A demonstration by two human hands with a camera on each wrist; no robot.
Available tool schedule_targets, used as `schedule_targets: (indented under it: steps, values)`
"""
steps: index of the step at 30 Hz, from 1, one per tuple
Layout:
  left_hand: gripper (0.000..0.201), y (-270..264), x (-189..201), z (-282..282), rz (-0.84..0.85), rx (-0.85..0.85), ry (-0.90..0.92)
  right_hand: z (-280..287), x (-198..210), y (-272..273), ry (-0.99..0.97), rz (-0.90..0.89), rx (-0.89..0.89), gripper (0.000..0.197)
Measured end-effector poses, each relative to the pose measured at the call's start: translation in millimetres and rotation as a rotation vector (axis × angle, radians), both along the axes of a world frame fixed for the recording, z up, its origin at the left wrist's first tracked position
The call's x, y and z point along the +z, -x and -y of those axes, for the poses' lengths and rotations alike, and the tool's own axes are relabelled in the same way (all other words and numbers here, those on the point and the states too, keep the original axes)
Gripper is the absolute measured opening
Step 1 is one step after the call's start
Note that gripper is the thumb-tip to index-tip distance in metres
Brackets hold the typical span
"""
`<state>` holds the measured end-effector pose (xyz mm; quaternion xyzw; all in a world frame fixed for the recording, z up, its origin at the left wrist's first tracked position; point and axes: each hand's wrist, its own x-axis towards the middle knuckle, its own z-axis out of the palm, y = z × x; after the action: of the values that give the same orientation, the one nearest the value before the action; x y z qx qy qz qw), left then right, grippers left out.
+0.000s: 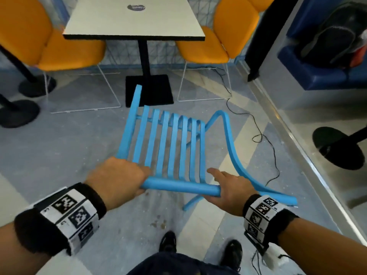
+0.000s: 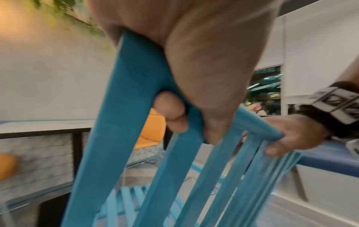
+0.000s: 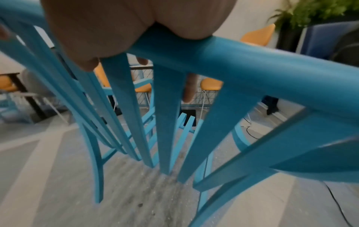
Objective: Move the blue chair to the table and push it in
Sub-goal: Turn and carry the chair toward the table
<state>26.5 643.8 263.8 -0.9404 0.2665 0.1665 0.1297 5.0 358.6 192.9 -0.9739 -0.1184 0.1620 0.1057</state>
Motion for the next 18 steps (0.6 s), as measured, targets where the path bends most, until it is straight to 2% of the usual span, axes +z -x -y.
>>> schedule_targets:
  steps: [2,4,9,18]
  values:
    - [0.036,0.7,-4.7,-19.8,0.015,0.063,-0.025,-13.2,-1.4,-2.1,0.101,0.021,0.088,0.047]
    - [0.036,0.3,-9.5,-37.1,0.031,0.117,-0.054,-34.2,-2.1,-5.5,0.101,0.042,0.152,0.036]
    - [0.037,2.8,-23.7,-69.6,0.006,0.2,-0.051,-66.9,0.7,-14.1,0.123,0.028,0.179,0.041]
    - [0.034,15.4,-48.1,-88.0,-0.027,0.295,0.001,-85.0,-5.7,-19.5,0.204,0.058,0.264,0.045]
